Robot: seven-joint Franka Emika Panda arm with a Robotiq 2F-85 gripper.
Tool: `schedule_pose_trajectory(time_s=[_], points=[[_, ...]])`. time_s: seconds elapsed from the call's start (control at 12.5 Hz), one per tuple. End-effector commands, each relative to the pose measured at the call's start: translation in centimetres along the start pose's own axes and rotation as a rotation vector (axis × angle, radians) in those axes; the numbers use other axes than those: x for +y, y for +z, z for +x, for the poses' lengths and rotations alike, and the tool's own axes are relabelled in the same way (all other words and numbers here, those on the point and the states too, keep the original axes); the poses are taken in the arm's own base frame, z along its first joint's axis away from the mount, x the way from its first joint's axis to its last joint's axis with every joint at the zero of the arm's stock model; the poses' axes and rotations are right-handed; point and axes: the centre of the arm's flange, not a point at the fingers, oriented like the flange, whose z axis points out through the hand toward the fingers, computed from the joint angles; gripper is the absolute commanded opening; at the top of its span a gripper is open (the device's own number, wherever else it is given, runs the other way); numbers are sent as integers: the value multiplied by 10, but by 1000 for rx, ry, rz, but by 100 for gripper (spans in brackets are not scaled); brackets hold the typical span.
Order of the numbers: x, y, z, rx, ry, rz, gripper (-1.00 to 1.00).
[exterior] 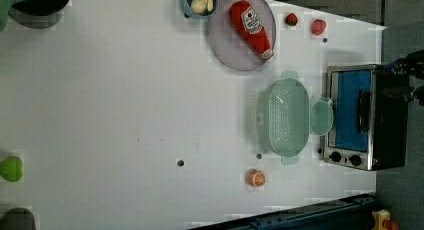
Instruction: Drag strainer right to left.
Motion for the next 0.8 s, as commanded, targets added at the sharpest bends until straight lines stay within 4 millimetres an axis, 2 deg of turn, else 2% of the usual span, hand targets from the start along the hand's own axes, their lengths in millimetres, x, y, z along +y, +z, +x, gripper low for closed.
schedule_pose_trajectory(time_s=[0.08,0.24,0.48,0.64,0.8], points=[[145,-80,-86,6,105,10,59],[145,-79,-86,4,105,8,100],[135,-61,-83,-8,96,-10,100],[119,-30,-78,-15,90,-29,100],[100,14,-71,-27,139,-56,100]])
